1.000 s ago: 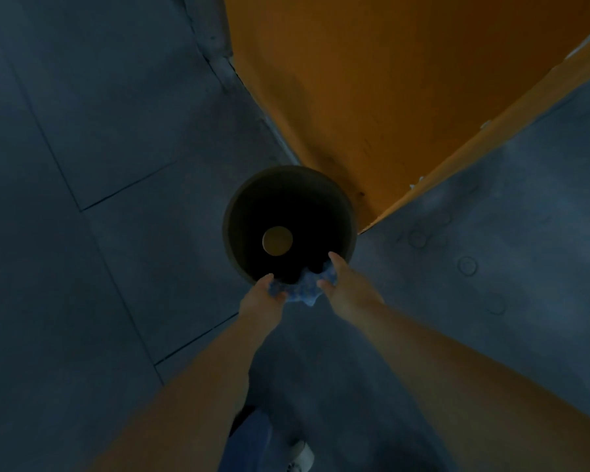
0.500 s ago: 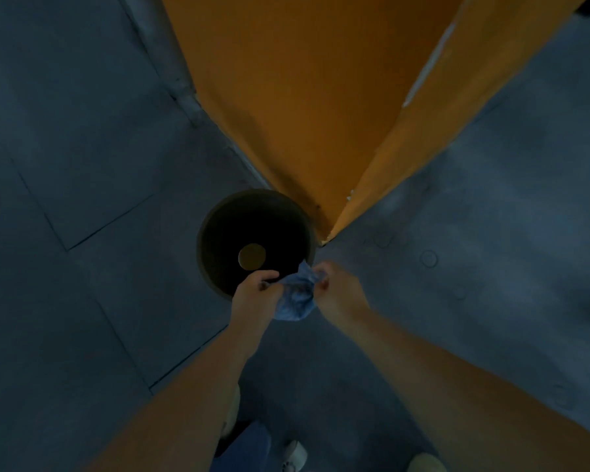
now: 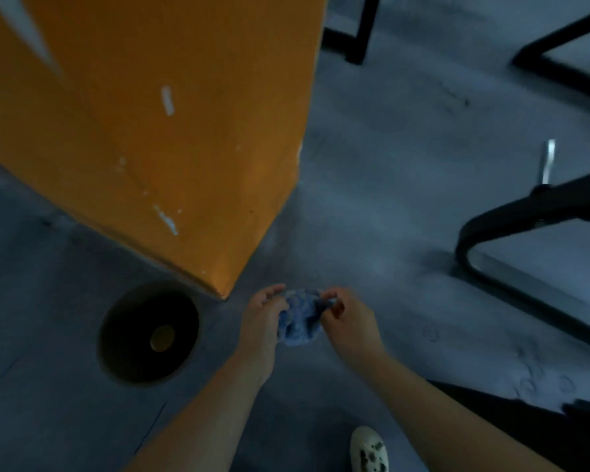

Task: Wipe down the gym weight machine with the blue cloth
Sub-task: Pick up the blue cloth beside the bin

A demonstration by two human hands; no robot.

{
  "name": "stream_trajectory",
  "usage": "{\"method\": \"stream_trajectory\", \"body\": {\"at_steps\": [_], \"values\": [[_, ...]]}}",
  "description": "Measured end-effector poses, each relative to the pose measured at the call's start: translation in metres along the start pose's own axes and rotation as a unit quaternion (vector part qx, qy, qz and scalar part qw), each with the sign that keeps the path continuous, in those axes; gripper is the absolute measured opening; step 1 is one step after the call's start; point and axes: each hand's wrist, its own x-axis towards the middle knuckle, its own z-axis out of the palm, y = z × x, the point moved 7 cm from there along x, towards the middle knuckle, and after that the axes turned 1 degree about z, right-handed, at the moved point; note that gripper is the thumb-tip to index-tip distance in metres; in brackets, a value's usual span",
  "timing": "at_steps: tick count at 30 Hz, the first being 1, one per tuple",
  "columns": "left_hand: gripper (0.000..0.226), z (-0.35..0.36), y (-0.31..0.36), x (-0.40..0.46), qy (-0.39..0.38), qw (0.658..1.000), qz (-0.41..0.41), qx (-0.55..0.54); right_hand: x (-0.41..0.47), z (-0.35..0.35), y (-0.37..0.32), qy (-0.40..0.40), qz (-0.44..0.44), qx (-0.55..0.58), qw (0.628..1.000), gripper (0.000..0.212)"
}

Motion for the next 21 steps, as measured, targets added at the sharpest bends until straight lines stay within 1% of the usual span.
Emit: {"method": "stream_trajectory", "body": {"at_steps": [4,8,13,16,21], "values": [[0.022,0.077,0.031,-0.038,-0.063,0.998,0.017,0.018,-0.022,-0.081,0.003,0.072,0.018,0.045,0.996,0.026],[0.022,0.142,0.064,-0.074,-0.1,0.993,0.048,0.047,-0.047,-0.156,0.009,0.148,0.037,0.106,0.983,0.029],[0.025,0.213,0.099,-0.13,-0.164,0.983,0.056,0.056,-0.091,-0.24,0.015,0.231,0.056,0.175,0.955,0.037],[0.027,0.25,0.106,-0.162,-0.2,0.978,0.035,0.054,-0.122,-0.283,0.018,0.282,0.064,0.224,0.931,0.036],[0.029,0.308,0.109,-0.22,-0.272,0.958,0.019,0.091,-0.182,-0.349,0.022,0.353,0.072,0.274,0.892,0.031]]}}
